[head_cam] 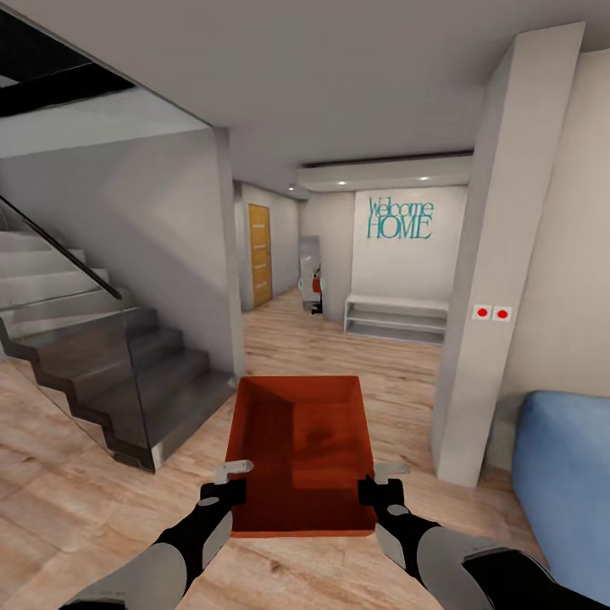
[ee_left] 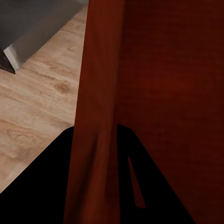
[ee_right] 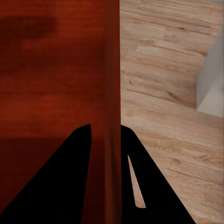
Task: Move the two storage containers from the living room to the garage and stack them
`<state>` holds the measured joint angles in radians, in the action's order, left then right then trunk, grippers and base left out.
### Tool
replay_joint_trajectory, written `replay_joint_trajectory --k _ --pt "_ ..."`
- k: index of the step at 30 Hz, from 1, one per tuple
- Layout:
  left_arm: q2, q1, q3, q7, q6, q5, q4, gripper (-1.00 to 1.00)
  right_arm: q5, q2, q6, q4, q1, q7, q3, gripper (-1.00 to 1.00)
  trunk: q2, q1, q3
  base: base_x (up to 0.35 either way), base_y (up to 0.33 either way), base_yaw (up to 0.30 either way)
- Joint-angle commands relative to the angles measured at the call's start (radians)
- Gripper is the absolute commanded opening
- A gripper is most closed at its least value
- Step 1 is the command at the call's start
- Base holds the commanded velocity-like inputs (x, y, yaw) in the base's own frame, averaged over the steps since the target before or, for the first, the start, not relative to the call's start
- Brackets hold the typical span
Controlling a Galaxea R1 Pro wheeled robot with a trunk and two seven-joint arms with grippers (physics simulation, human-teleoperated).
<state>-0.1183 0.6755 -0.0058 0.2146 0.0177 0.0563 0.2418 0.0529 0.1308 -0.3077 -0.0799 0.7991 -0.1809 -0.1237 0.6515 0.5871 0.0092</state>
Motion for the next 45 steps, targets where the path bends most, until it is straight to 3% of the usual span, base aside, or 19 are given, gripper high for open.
replay_joint_trajectory --k 1,9,45 --pt "0.014 -0.001 0.009 0.009 0.002 0.004 -0.003 -1.0 -0.034 0.001 -0.007 0.048 0.002 0.003 0.042 -1.0 0.0 0.001 0.0 0.319 0.0 -0.022" --pt "0.014 -0.001 0.009 0.009 0.003 0.004 -0.004 -1.0 -0.034 0.001 -0.007 0.048 0.002 0.003 0.042 -1.0 0.0 0.001 0.0 0.319 0.0 -0.13" --pt "0.014 -0.001 0.009 0.008 0.005 0.004 -0.005 -1.0 -0.034 0.001 -0.007 0.048 0.002 0.003 0.042 -1.0 0.0 0.001 0.0 0.319 0.0 -0.002"
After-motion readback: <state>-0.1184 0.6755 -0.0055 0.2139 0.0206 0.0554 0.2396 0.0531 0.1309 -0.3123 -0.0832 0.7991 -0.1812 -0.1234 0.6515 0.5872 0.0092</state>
